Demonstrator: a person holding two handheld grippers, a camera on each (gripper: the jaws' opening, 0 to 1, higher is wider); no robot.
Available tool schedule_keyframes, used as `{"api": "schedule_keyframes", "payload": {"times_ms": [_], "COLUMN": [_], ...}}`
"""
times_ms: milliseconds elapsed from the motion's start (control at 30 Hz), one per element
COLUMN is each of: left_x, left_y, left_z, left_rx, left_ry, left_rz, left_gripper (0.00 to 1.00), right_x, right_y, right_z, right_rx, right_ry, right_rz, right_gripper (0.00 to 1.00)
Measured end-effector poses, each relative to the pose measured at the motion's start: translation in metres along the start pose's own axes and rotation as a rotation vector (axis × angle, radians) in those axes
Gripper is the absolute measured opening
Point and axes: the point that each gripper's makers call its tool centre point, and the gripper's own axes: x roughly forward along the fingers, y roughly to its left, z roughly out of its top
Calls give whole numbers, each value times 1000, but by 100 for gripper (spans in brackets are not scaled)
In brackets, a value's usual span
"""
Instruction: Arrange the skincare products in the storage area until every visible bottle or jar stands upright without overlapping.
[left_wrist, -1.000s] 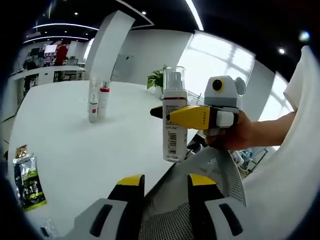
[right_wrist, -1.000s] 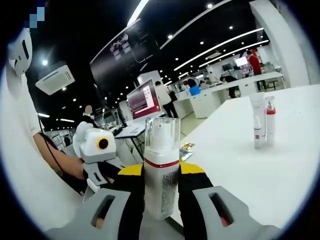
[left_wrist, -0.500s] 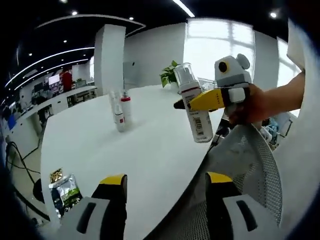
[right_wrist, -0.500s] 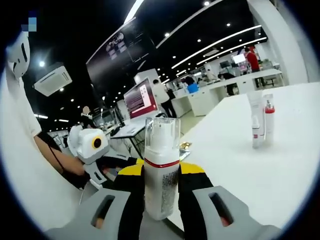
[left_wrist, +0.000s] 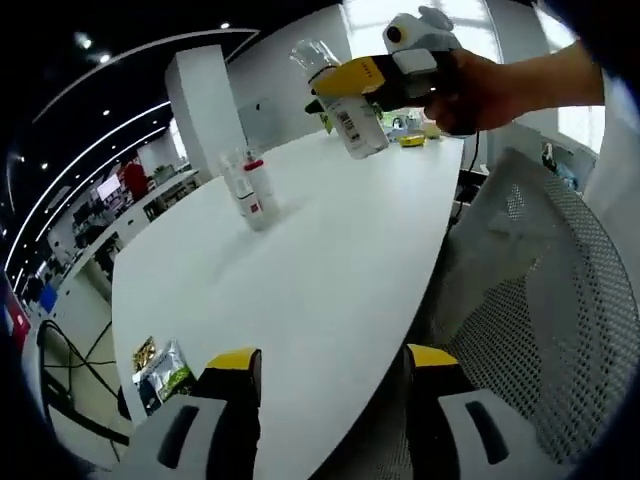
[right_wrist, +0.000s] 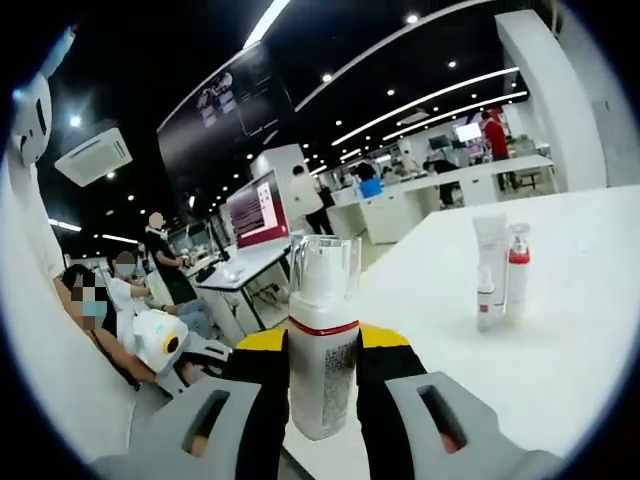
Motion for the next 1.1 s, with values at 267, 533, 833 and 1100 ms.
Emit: {"api": "schedule_keyframes", "payload": {"times_ms": [267, 533, 833, 1100], "left_x": [1, 3, 4, 5], "left_y": [4, 6, 7, 7], "left_z": [-5, -10, -15, -19], "left_rx": [-61, -78, -89, -98], "left_ry": [11, 34, 57, 81], "left_rz": [9, 14, 17, 17], "left_gripper": [62, 60, 59, 56], "right_x": [16, 25, 32, 35], "right_y": [-15, -25, -34, -45], "right_z": [9, 21, 26, 25], "right_rx": [-36, -61, -70, -75], "right_ry": [19, 16, 12, 12], "right_rz": [-17, -26, -32, -36], "right_gripper": [22, 22, 22, 22]}}
